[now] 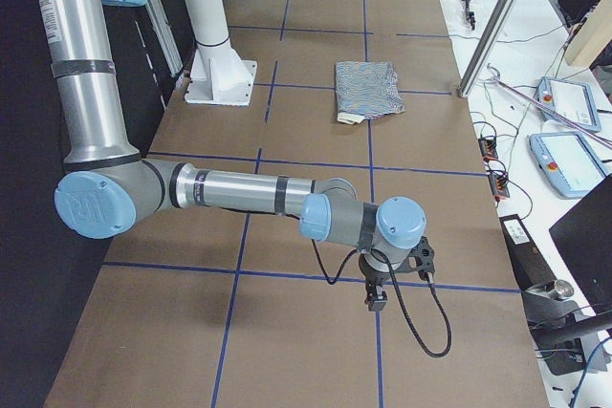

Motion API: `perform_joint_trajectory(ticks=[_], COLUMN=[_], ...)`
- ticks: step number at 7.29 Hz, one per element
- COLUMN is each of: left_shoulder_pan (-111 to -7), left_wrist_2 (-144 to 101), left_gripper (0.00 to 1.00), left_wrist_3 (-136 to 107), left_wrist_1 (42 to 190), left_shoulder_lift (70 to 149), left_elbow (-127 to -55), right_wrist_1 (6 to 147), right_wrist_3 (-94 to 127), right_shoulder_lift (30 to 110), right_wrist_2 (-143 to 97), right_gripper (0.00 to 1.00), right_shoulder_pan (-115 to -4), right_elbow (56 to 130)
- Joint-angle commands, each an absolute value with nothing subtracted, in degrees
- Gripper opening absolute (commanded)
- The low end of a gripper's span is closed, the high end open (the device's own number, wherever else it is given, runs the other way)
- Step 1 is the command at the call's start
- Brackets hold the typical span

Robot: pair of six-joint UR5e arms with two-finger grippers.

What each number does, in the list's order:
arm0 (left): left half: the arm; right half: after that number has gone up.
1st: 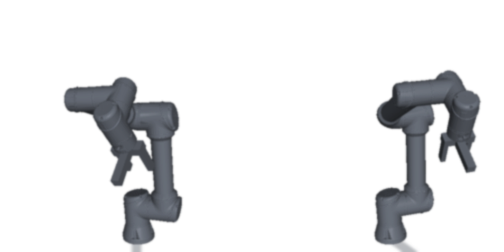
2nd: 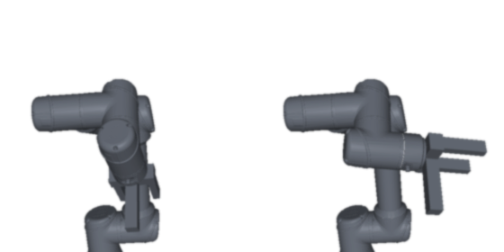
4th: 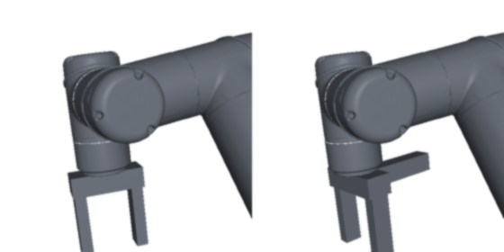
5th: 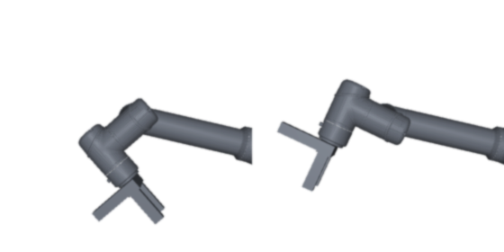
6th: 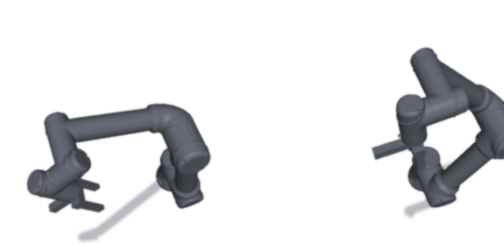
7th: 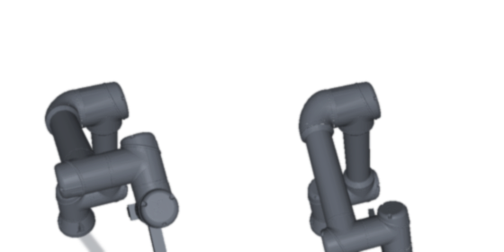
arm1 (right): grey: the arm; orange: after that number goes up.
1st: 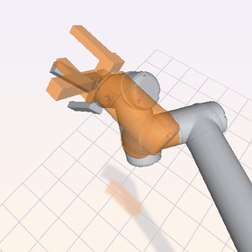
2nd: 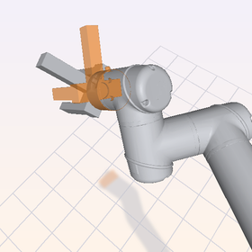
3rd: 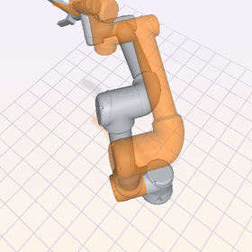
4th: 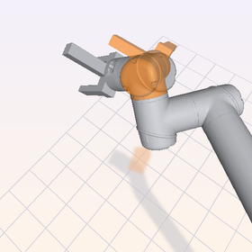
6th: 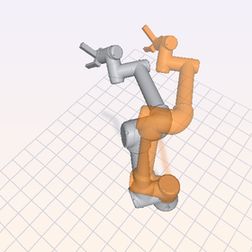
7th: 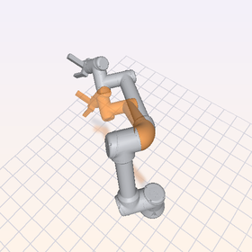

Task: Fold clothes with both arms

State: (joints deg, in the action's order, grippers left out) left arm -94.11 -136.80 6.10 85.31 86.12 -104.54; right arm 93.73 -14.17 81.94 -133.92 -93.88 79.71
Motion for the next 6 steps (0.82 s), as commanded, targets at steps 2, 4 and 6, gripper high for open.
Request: perform_joint_trajectory(ticks=[2,4,6], left_shoulder_pan=[-93.9,-92.9,-92.9], left_wrist_2=[-137.2,-136.7,-136.6], left_gripper=[1.0,1.0,1.0], left_wrist_3=[6.1,6.1,6.0], left_wrist_1=[88.0,87.8,87.5], left_shoulder_lift=[84.3,84.5,84.0], left_elbow=[-104.9,-104.9,-104.7], right_wrist_1=[90.8,90.4,89.8], right_wrist_3=[-14.3,-11.1,-11.1], right_shoulder_lift=[83.5,83.6,85.3], right_wrist_2=[-133.6,-133.6,-133.4], right_gripper=[1.0,1.0,1.0], right_shoulder_pan=[-92.5,-91.2,-89.6], right_elbow=[79.7,80.4,80.4])
